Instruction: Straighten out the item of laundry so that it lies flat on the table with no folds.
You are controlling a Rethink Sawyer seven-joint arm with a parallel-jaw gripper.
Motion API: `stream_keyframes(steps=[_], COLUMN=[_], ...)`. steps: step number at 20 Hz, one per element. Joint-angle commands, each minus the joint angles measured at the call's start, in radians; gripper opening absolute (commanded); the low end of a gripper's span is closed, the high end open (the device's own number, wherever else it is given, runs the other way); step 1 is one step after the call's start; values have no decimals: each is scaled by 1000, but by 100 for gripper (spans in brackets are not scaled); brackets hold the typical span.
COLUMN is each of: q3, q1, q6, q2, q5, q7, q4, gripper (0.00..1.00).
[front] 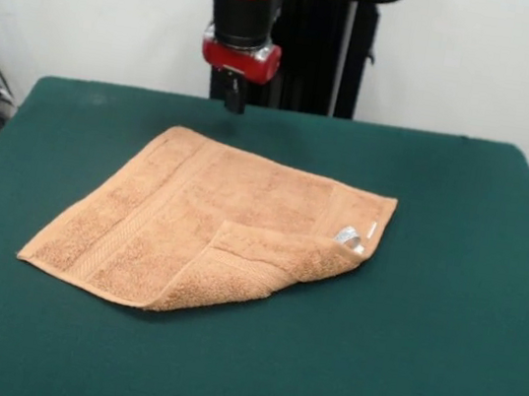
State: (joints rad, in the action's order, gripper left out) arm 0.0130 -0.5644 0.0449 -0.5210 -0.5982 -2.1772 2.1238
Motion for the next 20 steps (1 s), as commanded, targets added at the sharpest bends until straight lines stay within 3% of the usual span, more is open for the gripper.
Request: stream_keyframes(steps=[1, 11, 20], q3=[-146, -125, -95], q1=[69, 125, 185], q6=[124, 124, 47], q2=[-25, -7, 114], q5=[99, 150, 185], q7=[-55, -74, -101], q4=[-107, -147, -243], gripper=[0, 0, 0])
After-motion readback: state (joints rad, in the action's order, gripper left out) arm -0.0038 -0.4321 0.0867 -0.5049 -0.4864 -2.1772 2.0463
